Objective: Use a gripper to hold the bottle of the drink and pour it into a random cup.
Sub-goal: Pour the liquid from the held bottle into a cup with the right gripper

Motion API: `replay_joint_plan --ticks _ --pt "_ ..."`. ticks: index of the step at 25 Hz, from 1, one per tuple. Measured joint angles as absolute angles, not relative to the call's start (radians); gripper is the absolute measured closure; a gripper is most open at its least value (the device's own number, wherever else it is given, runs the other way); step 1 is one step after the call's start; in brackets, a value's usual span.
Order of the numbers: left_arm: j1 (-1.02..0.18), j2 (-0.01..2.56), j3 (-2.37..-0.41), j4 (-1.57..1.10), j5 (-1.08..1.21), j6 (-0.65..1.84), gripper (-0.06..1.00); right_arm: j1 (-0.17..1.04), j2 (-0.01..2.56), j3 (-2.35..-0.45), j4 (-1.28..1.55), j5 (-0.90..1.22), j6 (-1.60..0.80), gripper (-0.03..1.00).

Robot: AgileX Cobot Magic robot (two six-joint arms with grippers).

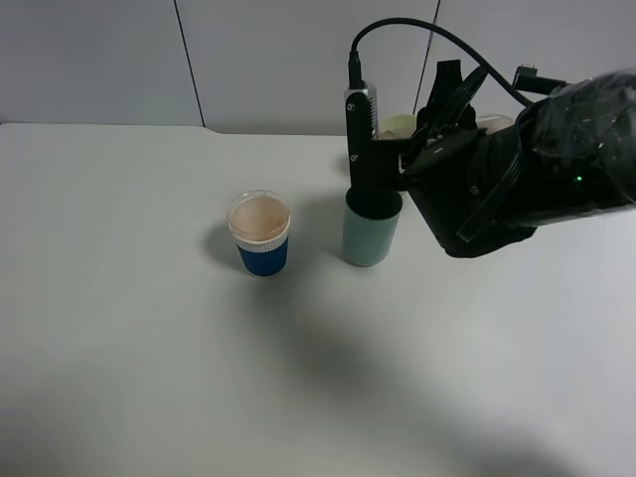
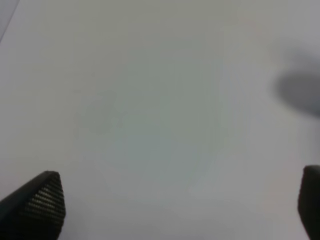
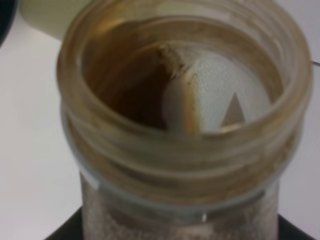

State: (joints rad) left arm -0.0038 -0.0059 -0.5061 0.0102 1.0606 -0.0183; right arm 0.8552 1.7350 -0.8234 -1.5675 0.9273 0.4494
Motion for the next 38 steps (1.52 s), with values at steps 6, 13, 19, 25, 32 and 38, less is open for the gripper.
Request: replay_joint_plan --ticks 6,13,19,25,32,38 --pt "-0.004 -0.006 -0.506 0.010 1.061 -0.018 0.02 0.855 1.735 -0.823 -1.567 0.944 0.401 0.59" --pt "-0.004 -0.006 -0.506 0.010 1.061 -0.018 0.02 0.855 1.735 -0.823 -1.567 0.944 0.377 0.59" --pt "-0.004 -0.006 -0.506 0.010 1.061 -0.018 0.02 0.855 1.735 -0.823 -1.567 0.949 0.374 0.59" --pt "-0.004 -0.006 -0.506 0.010 1.061 -0.018 0.02 0.855 1.735 -0.823 -1.563 0.989 0.379 0.59" --pt "-0.004 -0.006 -0.506 0.010 1.061 -0.018 0.02 0.855 1.735 -0.823 -1.555 1.027 0.388 0.59" --pt "-0.004 -0.006 -0.506 0.010 1.061 -0.018 0.02 0.855 1.735 -0.823 -1.555 1.050 0.388 0.59"
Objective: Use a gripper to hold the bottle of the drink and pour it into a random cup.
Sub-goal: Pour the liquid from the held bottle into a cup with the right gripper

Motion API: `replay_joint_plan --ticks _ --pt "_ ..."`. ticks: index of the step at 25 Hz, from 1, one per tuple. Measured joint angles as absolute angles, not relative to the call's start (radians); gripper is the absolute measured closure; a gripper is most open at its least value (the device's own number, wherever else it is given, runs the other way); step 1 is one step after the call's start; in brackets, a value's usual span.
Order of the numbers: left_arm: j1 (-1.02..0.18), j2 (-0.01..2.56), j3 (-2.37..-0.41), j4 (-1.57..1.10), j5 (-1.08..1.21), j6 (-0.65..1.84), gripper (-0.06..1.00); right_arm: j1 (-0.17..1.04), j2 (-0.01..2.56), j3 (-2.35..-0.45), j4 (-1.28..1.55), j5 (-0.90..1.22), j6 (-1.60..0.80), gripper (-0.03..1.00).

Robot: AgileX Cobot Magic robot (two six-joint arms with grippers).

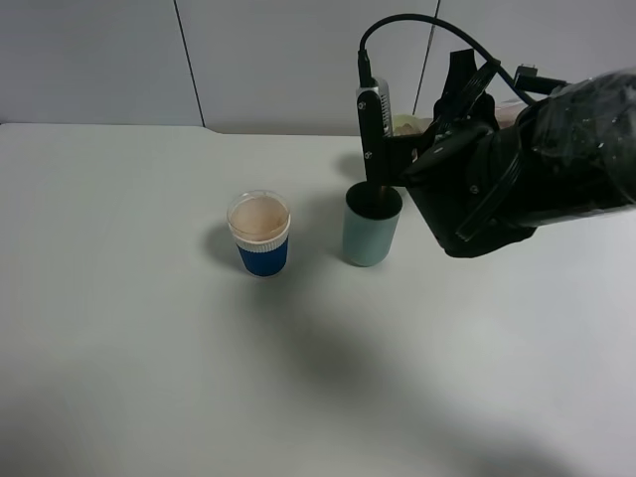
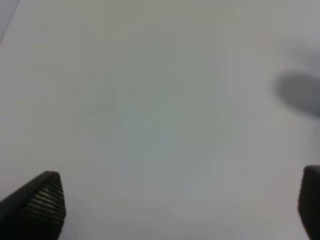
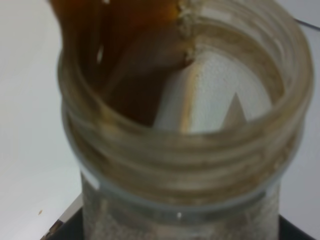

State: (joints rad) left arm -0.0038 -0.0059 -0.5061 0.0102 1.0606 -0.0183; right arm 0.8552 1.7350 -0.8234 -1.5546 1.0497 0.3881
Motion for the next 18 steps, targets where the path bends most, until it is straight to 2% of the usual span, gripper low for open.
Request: replay_joint_plan --ticks 18 --pt "-0.004 -0.006 -0.506 0.010 1.061 -0.018 0.02 0.855 1.735 -0.823 -1.558 1.073 0.334 0.59"
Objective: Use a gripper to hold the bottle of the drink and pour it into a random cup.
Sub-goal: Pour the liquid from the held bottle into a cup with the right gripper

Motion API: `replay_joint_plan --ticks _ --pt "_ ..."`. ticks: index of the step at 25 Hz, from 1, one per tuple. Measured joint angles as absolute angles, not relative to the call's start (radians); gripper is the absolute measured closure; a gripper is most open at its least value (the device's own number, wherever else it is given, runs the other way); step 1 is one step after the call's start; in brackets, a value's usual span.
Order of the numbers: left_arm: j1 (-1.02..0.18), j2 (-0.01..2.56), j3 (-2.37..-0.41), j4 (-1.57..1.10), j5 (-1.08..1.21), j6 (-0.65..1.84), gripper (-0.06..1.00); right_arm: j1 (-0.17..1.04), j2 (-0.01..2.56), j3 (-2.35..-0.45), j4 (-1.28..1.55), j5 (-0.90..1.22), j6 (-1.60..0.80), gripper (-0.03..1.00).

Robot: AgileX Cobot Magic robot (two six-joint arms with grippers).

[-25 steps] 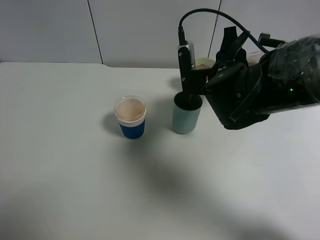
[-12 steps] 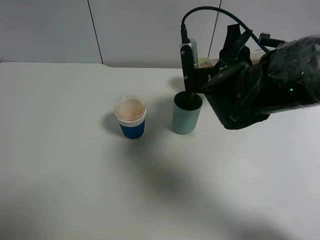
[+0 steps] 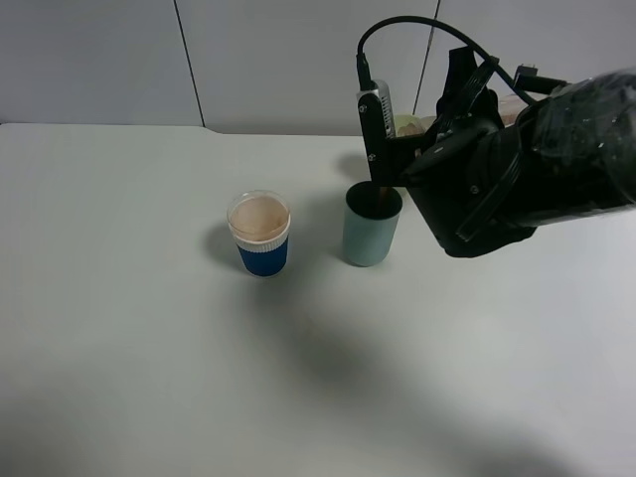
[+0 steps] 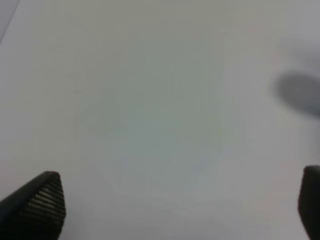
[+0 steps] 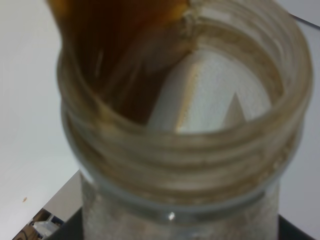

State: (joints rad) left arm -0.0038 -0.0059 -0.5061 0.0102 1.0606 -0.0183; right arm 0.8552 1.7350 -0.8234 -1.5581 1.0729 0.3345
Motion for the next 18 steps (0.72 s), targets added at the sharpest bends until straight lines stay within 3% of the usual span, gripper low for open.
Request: replay_joint_plan --ticks 18 --pt "-0.004 -0.006 -0.506 0.010 1.061 -0.018 0.02 0.855 1.735 -0.826 -1.575 1.078 0.290 0.59"
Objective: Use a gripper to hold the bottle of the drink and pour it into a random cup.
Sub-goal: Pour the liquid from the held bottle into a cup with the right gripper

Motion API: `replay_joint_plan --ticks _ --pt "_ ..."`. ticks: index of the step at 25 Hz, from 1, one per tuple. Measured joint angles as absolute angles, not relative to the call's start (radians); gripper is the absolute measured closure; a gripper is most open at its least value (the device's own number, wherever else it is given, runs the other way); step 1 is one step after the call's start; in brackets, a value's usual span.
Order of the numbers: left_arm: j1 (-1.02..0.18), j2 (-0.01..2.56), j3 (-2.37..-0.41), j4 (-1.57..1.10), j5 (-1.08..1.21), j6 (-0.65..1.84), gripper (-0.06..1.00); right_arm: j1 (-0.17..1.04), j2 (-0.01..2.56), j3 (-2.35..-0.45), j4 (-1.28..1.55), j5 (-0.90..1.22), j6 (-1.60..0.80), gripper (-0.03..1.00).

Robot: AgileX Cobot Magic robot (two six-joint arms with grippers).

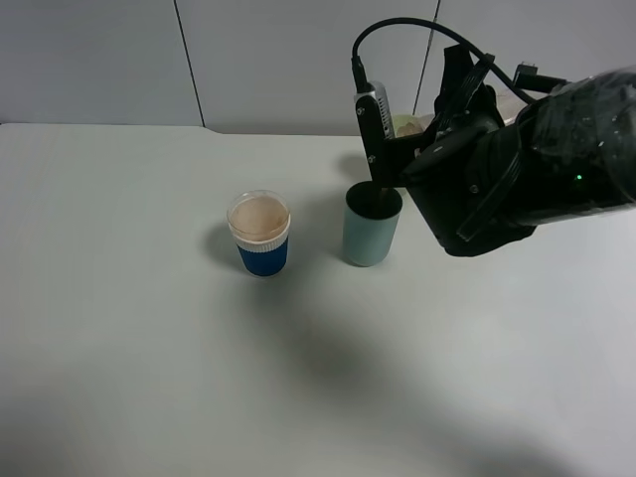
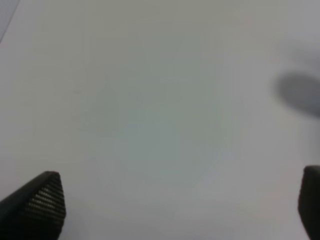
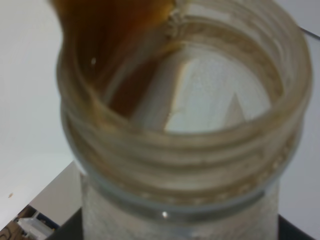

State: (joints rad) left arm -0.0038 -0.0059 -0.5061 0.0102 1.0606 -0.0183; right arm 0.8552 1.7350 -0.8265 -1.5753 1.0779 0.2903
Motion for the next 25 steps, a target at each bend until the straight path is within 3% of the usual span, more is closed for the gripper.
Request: replay_joint_plan --ticks 25 --pt "-0.004 -0.006 -0.506 0.010 1.061 -0.018 0.02 0.855 1.735 -0.826 -1.669 1.048 0.288 0.59"
